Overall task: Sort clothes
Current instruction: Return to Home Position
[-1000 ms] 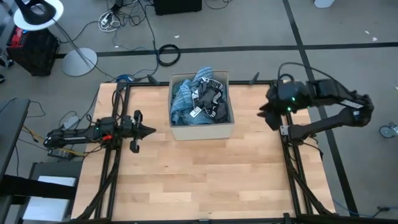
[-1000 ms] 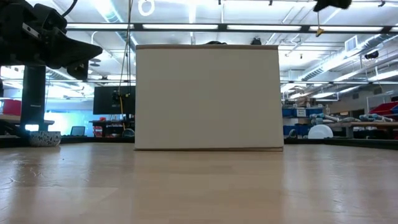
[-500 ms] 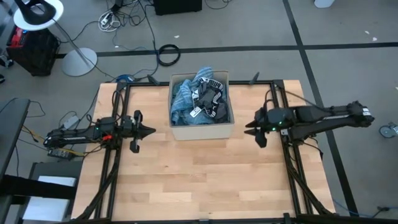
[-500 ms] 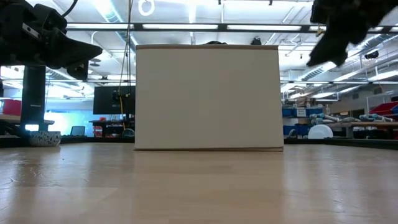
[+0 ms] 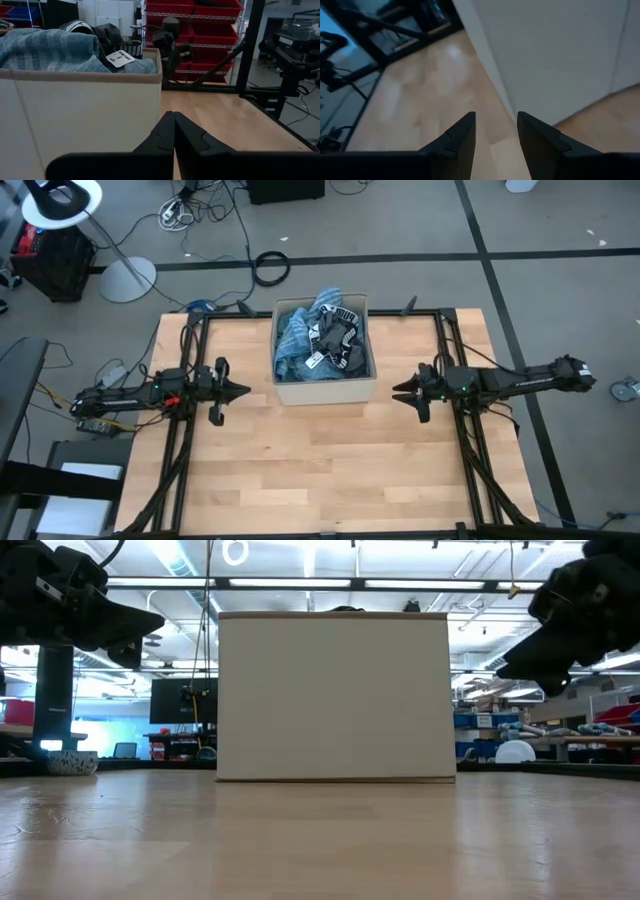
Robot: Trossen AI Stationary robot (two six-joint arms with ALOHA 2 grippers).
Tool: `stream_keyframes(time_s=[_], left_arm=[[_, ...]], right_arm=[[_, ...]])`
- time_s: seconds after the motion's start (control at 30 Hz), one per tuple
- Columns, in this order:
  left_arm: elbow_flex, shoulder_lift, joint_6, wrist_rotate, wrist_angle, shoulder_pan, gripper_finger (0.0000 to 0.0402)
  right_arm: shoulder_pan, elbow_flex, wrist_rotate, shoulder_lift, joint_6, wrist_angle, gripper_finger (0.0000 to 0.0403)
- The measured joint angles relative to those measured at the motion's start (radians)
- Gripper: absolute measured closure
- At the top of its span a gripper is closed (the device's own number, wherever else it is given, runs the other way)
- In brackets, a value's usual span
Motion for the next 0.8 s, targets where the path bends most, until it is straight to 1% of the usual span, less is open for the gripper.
stream_keyframes(time_s=[0.13,0.33,0.57,0.8], left_arm=[[0.0,0.0,0.0,0.0,0.0,0.001,0.0394],[0.0,0.0,0.0,0.0,0.001,0.001,0.0394],[0.0,0.0,0.0,0.0,0.001,0.001,0.0394],[0.0,0.0,0.0,0.0,0.001,0.001,0.0394]], right_arm=[[0.012,-0.071,-0.001,-0.078,-0.018,0.042,0.0257],[0.012,-0.118,-0.006,-0.163,-0.065,0.042,0.0257],[0.012,-0.129,-0.01,-0.249,-0.209,0.037,0.0257],[0.012,-0.129,-0.013,-0.261,-0.315,0.035,0.0257]])
